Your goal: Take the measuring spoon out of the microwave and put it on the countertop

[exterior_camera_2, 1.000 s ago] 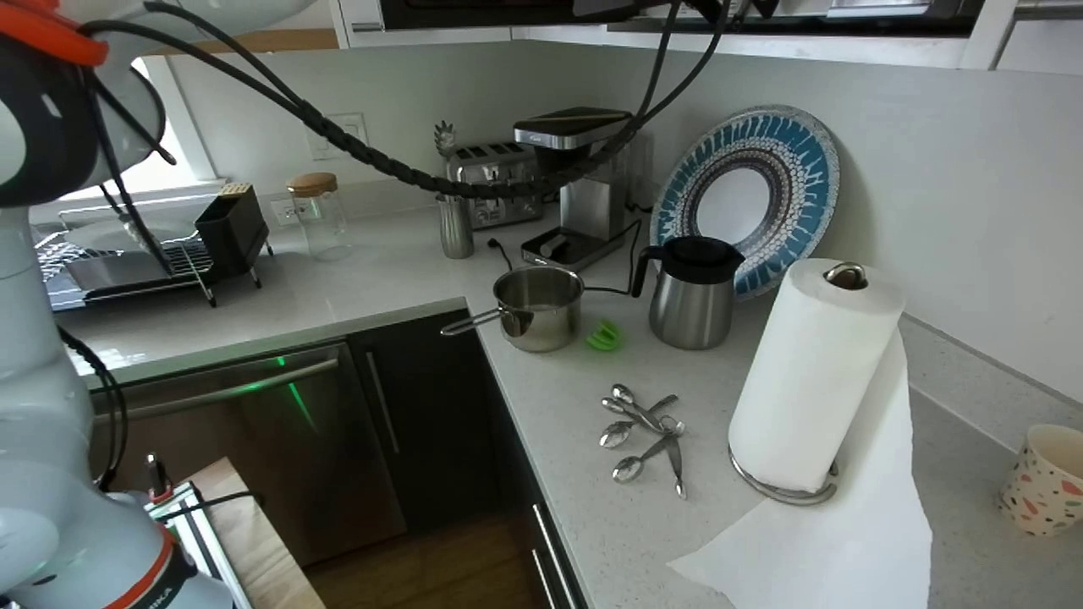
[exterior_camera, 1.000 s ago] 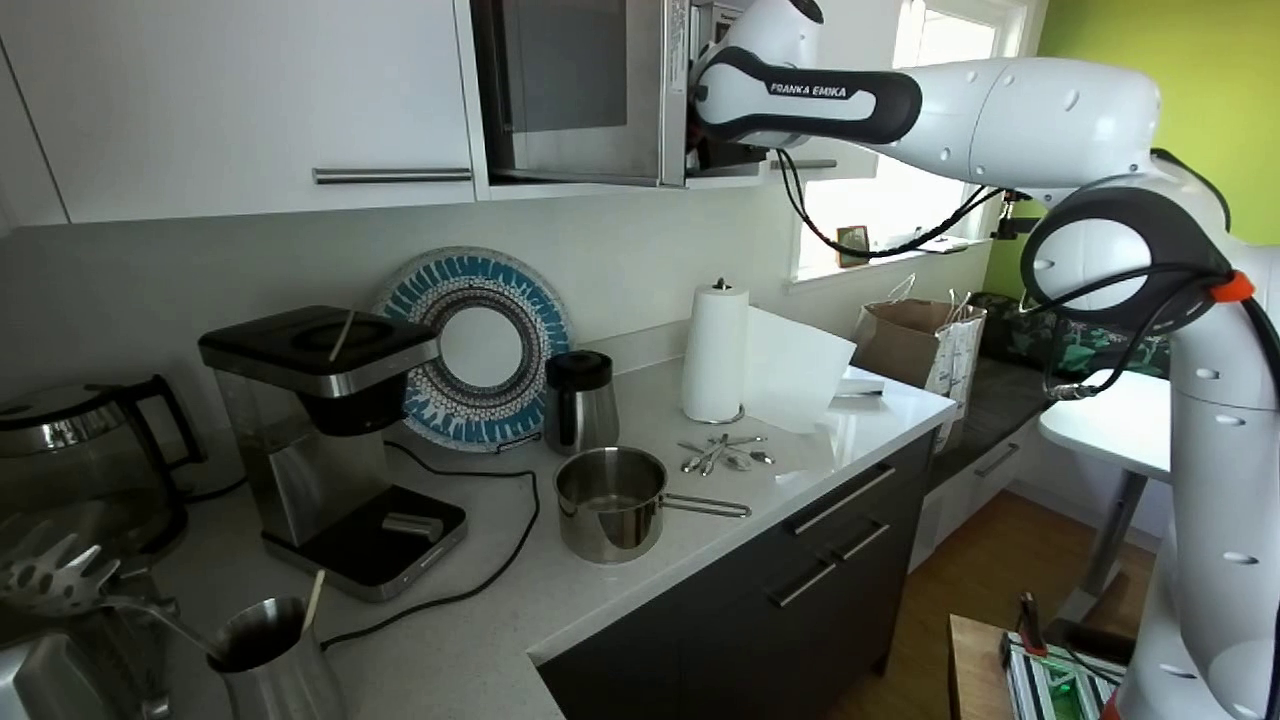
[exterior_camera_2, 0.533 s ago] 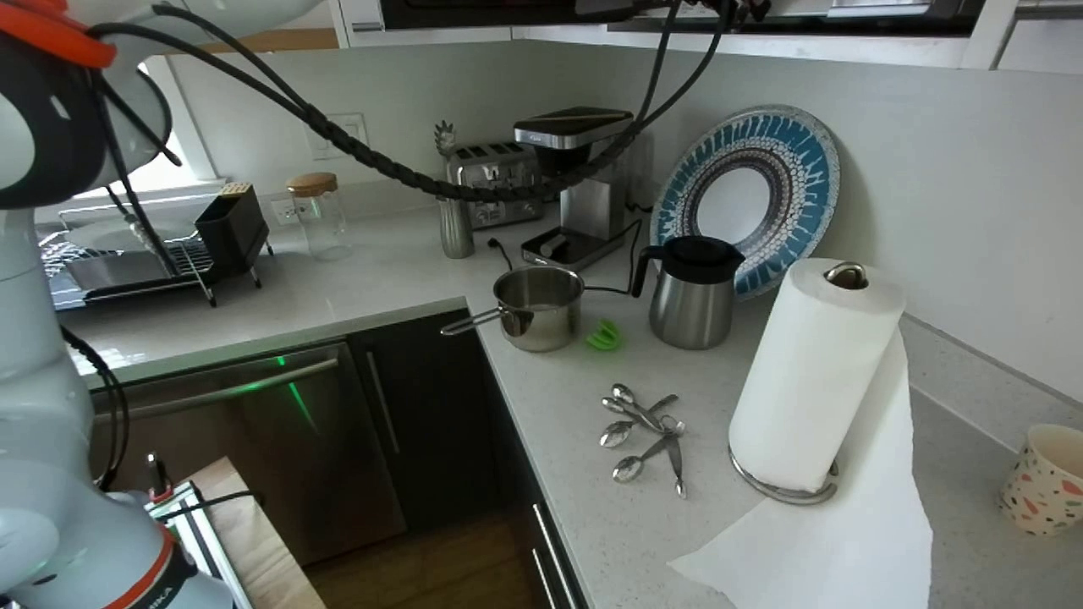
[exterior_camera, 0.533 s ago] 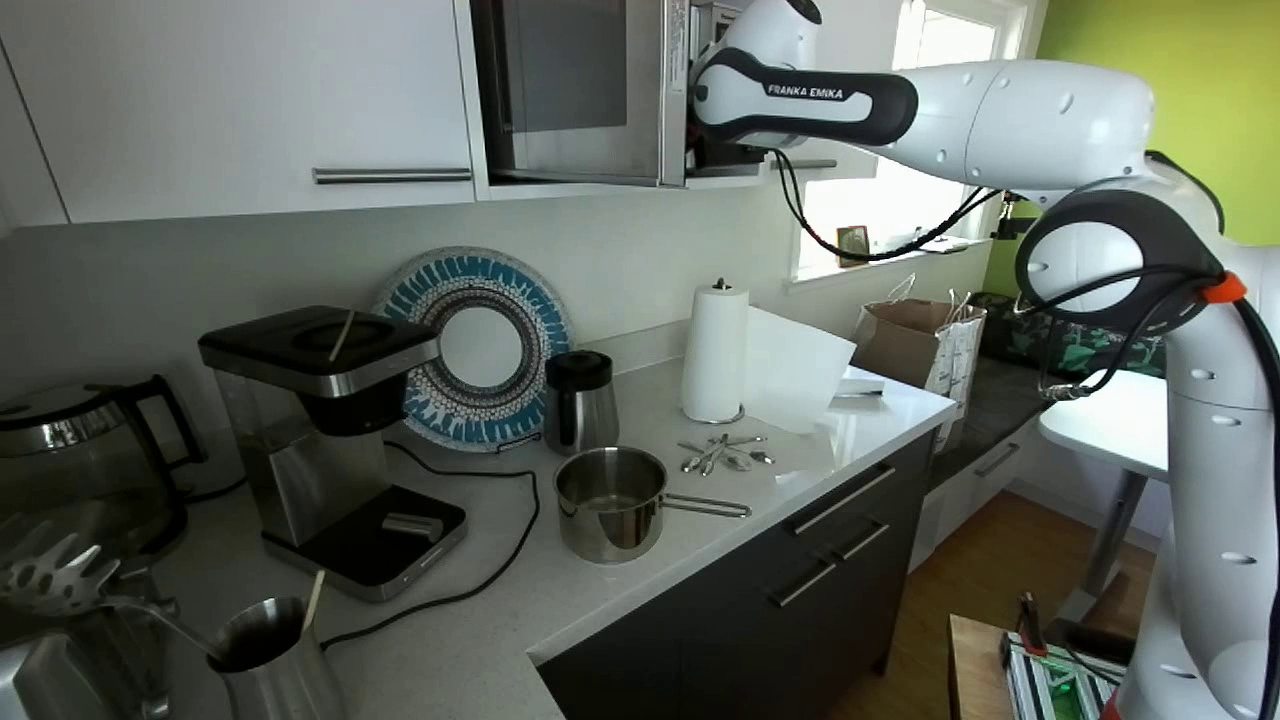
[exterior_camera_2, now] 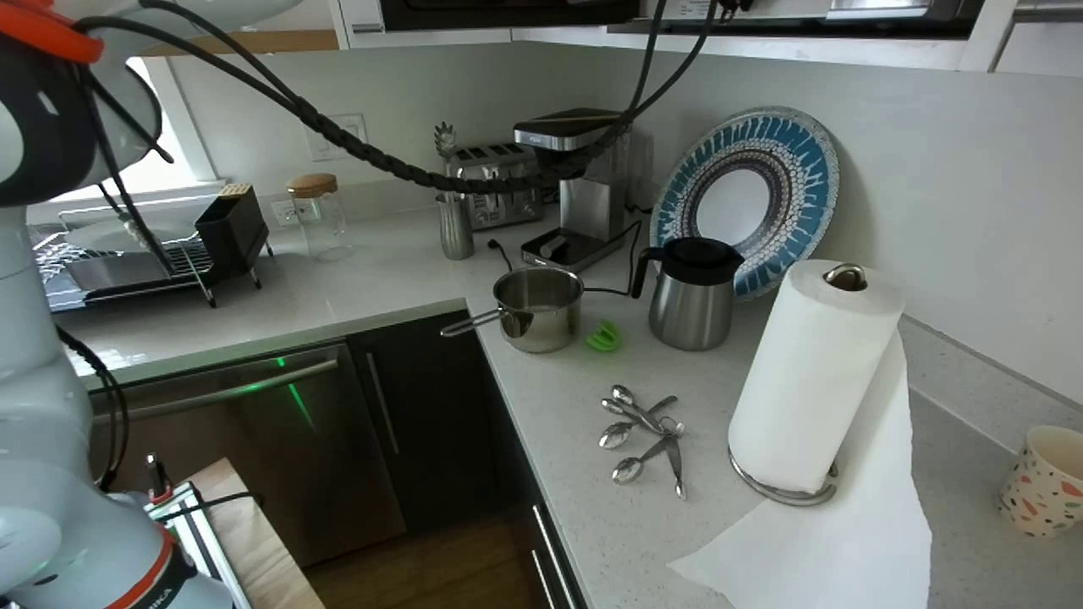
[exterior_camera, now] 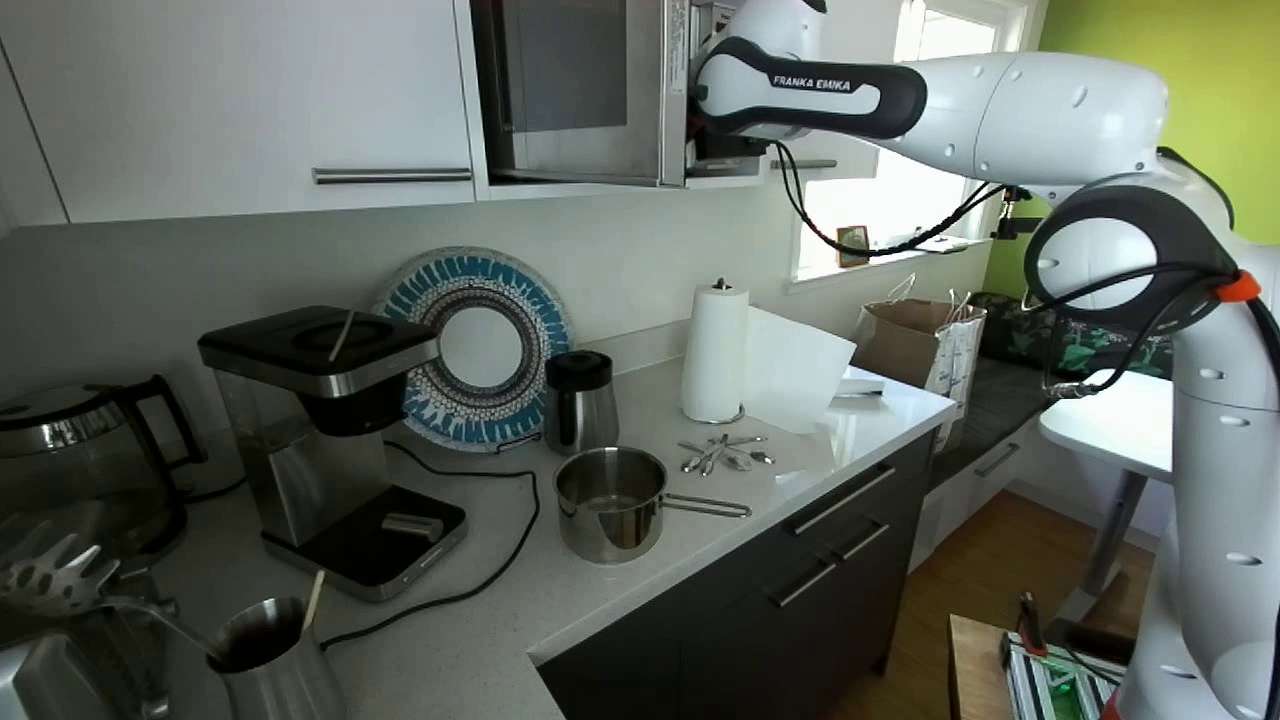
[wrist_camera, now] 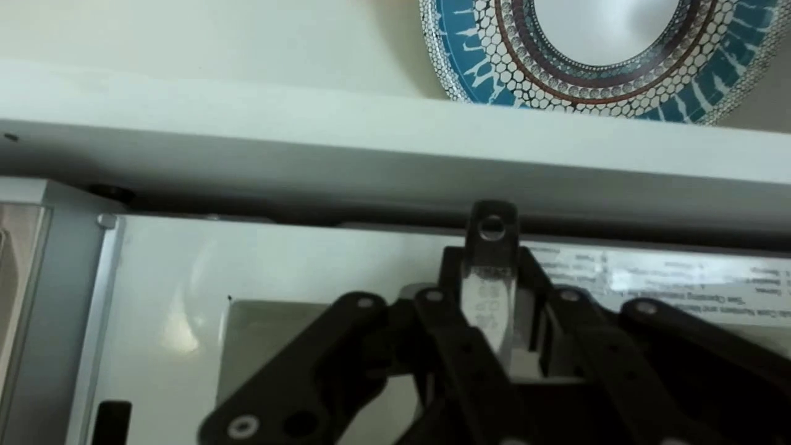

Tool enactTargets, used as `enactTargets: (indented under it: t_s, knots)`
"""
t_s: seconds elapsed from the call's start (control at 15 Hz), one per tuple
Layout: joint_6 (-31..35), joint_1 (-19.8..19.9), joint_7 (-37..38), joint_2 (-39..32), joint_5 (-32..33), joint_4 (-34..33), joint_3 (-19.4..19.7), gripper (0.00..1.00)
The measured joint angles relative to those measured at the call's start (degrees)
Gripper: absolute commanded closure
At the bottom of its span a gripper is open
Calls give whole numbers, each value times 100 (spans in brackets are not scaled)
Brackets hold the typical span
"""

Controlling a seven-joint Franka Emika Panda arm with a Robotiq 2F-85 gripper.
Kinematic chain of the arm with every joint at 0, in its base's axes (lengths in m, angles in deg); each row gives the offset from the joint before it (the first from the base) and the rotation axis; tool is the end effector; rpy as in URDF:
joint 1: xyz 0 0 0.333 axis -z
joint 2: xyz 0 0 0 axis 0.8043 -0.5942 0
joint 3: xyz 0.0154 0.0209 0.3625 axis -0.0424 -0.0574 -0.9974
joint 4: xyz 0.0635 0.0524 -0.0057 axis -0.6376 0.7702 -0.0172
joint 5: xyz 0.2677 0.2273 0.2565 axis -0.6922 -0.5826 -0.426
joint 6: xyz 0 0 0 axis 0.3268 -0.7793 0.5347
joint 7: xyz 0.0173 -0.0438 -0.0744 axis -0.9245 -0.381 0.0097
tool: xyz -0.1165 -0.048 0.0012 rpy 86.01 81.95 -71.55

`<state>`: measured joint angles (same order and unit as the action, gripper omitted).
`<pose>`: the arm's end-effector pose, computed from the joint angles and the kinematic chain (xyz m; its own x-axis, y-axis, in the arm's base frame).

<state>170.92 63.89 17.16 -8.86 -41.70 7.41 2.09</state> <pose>0.6616 -0.2867 0.8310 0.4933 -0.1407 0.8584 -0.3628 -0.9302 0.0561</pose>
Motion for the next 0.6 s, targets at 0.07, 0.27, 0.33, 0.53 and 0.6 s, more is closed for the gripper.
enactTargets:
  t_s: [0.07,0.27,0.33,0.53,0.6]
  knots:
    - [2,-32,-40,94,2,38,-10,94]
    - [-4,-109,-292,690,2,466,-84,94]
    - [-61,-119,-350,955,5,688,-90,94]
    - [-630,-33,-297,1784,325,1440,9,94]
    - [-920,28,-283,2047,415,1711,52,94]
